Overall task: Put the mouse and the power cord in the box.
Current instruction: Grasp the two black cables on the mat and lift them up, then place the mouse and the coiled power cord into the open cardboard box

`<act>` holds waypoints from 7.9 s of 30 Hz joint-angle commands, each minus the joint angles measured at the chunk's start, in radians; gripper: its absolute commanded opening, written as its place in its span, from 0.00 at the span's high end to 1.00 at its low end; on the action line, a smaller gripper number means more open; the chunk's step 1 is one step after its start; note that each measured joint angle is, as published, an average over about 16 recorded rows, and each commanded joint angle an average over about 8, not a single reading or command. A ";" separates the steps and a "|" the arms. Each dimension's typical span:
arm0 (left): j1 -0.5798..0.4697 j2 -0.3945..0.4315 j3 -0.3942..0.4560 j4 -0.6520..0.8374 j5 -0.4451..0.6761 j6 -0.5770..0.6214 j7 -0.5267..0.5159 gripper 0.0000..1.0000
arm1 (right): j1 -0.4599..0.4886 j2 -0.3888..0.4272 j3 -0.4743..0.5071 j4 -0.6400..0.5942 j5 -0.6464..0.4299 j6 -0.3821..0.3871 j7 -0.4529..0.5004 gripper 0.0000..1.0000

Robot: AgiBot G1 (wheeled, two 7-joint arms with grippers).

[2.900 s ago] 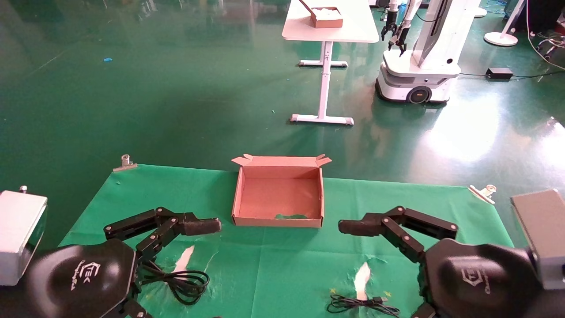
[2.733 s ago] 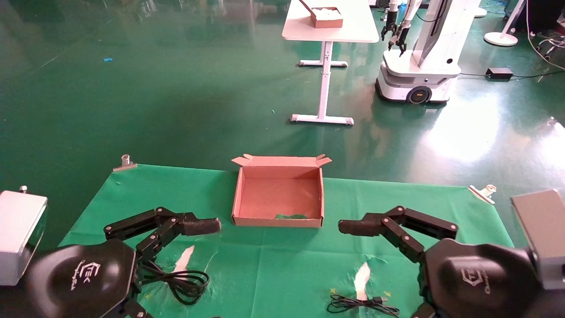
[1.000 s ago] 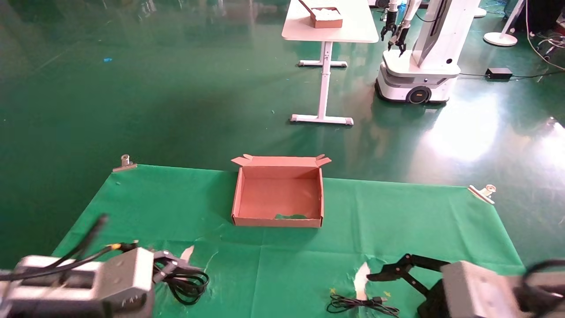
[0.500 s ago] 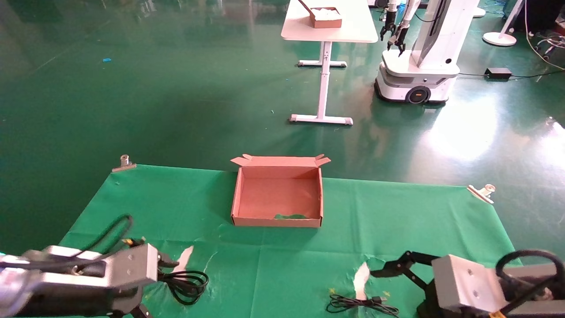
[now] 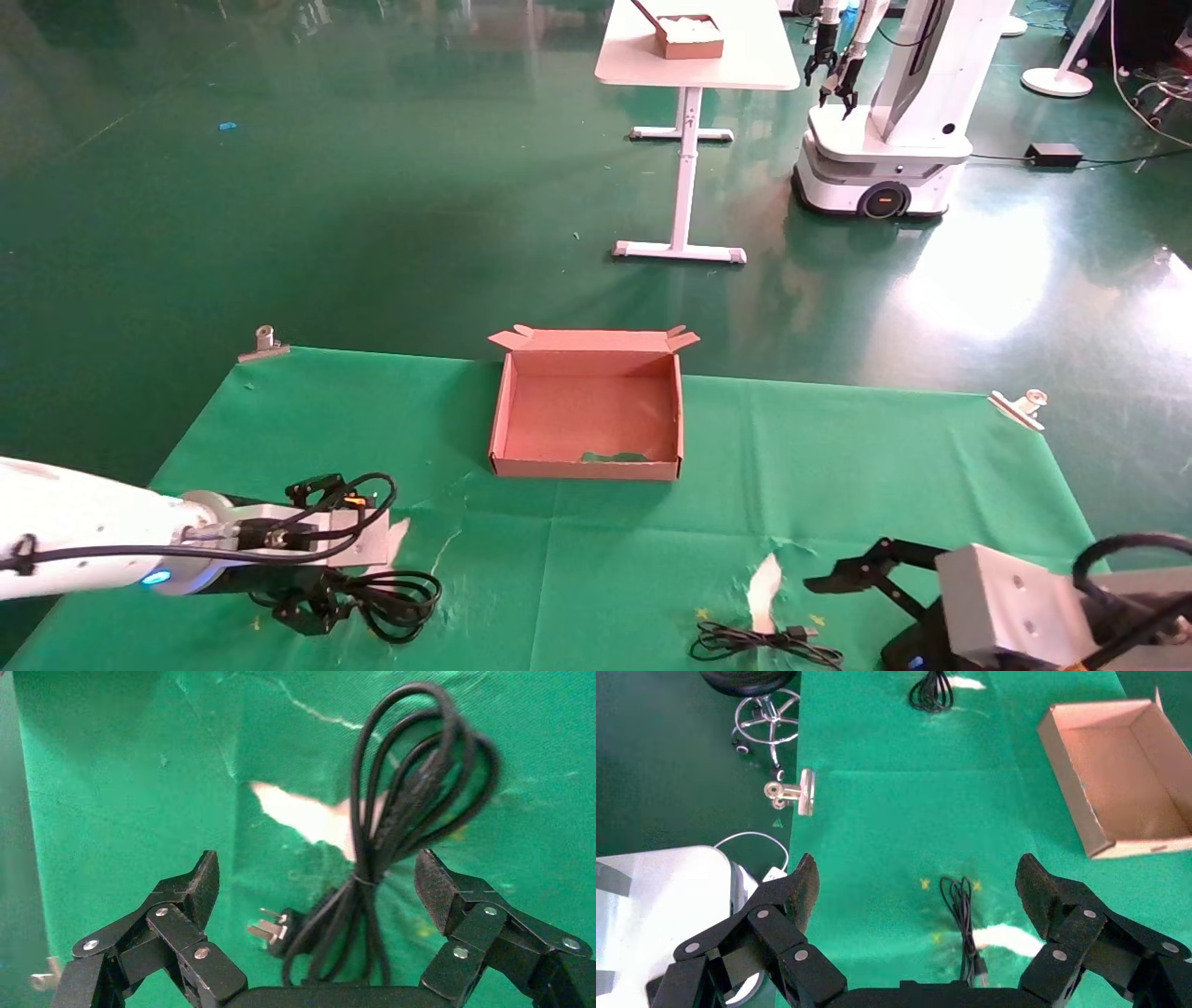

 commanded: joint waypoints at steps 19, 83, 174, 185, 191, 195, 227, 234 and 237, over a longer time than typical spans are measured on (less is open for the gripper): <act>-0.003 0.078 0.044 0.145 0.109 -0.097 0.060 0.00 | -0.006 0.014 -0.017 0.001 -0.013 0.001 -0.004 0.00; -0.017 0.093 0.045 0.188 0.100 -0.104 0.086 1.00 | 0.267 -0.576 -0.361 -0.539 -0.745 0.127 -0.218 1.00; -0.311 0.463 0.465 0.553 -0.167 -0.620 0.057 0.00 | 0.642 -0.326 -0.217 -0.390 -0.743 0.113 -0.146 1.00; -0.358 0.455 0.542 0.628 -0.226 -0.675 -0.017 0.00 | 0.641 -0.354 -0.222 -0.405 -0.731 0.109 -0.169 1.00; -0.416 0.425 0.536 0.782 -0.242 -0.709 -0.051 0.00 | 0.638 -0.386 -0.226 -0.406 -0.721 0.110 -0.183 1.00; -0.454 0.379 0.522 0.872 -0.259 -0.710 -0.041 0.00 | 0.641 -0.422 -0.231 -0.418 -0.720 0.128 -0.204 1.00; -0.495 0.338 0.473 1.011 -0.344 -0.668 0.105 0.00 | 0.528 -0.844 -0.574 -0.732 -0.572 0.765 -0.506 1.00; -0.496 0.342 0.468 1.025 -0.352 -0.668 0.119 0.00 | 0.506 -0.847 -0.675 -0.722 -0.553 0.845 -0.478 0.32; -0.496 0.342 0.467 1.028 -0.353 -0.668 0.121 0.00 | 0.501 -0.848 -0.690 -0.720 -0.548 0.858 -0.475 0.00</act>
